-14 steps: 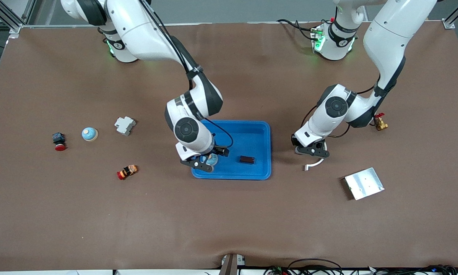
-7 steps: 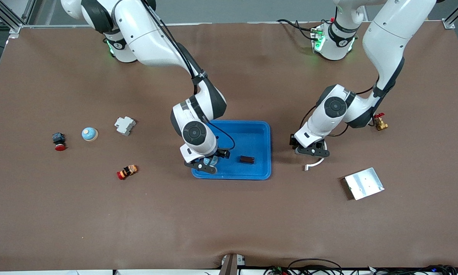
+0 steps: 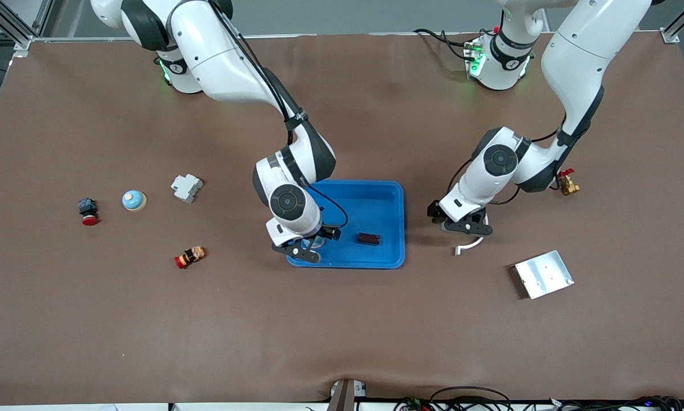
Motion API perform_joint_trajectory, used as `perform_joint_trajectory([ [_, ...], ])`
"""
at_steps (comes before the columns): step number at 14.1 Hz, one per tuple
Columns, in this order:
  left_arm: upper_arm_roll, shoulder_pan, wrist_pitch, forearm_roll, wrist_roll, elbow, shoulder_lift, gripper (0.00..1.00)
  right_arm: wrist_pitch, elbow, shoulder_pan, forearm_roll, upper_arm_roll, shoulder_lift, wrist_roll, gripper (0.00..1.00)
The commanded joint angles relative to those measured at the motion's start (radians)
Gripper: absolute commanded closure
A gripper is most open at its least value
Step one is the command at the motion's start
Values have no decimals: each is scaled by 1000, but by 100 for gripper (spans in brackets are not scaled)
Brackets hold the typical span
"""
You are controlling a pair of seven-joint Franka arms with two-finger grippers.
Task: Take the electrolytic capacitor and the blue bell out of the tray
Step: 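Grasp the second bell with the right gripper while the left releases the capacitor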
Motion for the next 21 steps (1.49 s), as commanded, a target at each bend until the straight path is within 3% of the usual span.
perform_joint_trajectory([
  [1,-6,9,-77,31,-41,35,-40,0,28,41,-15,-8,10,35,20,0],
  [7,-14,55,-175,-18,-27,73,-115,0,25,44,-15,-8,10,43,7,0],
  [8,-26,59,-200,-47,-21,84,-129,0,25,44,-15,-8,10,41,7,7],
  [12,-87,114,-368,-108,57,184,-141,0,22,46,-16,-5,10,38,6,78],
  [13,-112,151,-411,-111,88,205,-143,0,20,46,-19,-4,10,35,7,93],
  [14,-142,194,-447,-111,118,220,-143,0,14,48,-27,1,10,26,9,100],
  [18,-253,367,-502,-111,240,224,-164,0,-130,75,-80,16,12,-31,6,100],
  [21,-264,369,-502,-113,203,243,-154,0,-240,75,-160,31,4,-106,-122,100],
])
